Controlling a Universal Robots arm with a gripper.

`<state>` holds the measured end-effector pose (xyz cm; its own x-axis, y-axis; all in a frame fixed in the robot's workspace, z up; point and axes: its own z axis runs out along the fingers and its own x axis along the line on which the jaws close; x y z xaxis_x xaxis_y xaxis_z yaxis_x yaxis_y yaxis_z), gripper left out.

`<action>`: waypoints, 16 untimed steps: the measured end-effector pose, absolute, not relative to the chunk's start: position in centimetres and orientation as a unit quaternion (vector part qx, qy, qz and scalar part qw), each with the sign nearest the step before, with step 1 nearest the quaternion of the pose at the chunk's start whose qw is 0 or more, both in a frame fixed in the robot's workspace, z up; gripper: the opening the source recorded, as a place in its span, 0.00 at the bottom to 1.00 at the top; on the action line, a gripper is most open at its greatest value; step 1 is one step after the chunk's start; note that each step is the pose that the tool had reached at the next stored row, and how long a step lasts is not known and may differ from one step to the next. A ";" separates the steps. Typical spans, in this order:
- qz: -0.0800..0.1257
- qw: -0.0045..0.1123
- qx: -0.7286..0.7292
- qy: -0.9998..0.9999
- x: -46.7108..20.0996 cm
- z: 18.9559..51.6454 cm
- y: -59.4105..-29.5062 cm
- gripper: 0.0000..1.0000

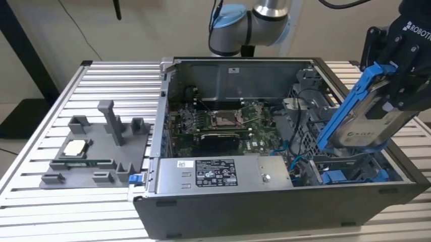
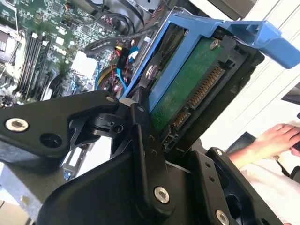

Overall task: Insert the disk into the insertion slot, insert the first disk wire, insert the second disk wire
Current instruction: 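Insert the disk into the insertion slot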

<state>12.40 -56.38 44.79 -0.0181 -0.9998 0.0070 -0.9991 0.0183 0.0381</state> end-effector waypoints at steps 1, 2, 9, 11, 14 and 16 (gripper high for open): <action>-0.011 0.016 0.700 -0.713 12.4 44.7 -56.4 0.33; -0.011 0.016 0.700 -0.713 12.4 44.7 -56.4 0.33; -0.011 0.016 0.700 -0.713 12.4 44.7 -56.4 0.33; -0.011 0.016 0.700 -0.713 12.4 44.7 -56.4 0.33; -0.011 0.016 0.700 -0.713 12.4 44.5 -56.4 0.33; -0.011 0.016 0.701 -0.713 12.4 44.4 -56.4 0.33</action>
<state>12.42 -56.38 44.40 -0.0181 -0.9998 0.0073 -0.9991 0.0183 0.0381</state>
